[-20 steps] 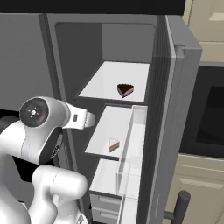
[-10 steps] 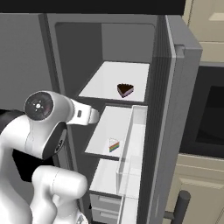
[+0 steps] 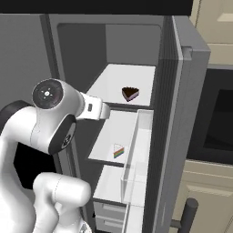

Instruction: Take the cakes from the fridge and place them on the empty tray on the dining counter.

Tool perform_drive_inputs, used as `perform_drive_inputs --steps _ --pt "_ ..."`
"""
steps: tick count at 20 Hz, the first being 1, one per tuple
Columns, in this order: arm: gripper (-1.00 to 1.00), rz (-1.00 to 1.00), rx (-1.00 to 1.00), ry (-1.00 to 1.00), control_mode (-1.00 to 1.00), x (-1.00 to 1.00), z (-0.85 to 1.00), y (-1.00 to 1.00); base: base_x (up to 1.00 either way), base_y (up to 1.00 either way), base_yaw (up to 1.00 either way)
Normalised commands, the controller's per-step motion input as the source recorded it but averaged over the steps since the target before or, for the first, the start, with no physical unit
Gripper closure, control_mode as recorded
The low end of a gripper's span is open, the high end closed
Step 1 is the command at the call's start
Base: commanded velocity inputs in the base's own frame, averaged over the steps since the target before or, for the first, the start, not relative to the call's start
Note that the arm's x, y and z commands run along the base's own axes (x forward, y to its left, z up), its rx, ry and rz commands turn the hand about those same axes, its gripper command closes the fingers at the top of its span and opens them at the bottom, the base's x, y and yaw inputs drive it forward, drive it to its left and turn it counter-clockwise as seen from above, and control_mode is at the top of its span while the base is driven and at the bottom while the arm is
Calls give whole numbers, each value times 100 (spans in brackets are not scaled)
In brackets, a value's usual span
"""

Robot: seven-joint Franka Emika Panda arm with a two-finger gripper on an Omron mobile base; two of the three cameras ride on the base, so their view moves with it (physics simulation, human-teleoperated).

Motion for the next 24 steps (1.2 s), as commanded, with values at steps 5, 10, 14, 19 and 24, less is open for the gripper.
perform_drive_inputs --steps 5,10,14,19,24 --pt "-100 0 -18 0 -100 10 7 -8 0 0 0" --pt "-100 0 -23 -3 -100 8 0 -18 0 0 0" --pt "-100 0 -7 -2 -100 0 5 -39 0 0 0" --pt "-100 -2 8 0 -100 0 12 -24 0 0 0" --pt "-100 -4 16 0 -100 0 7 -4 0 0 0"
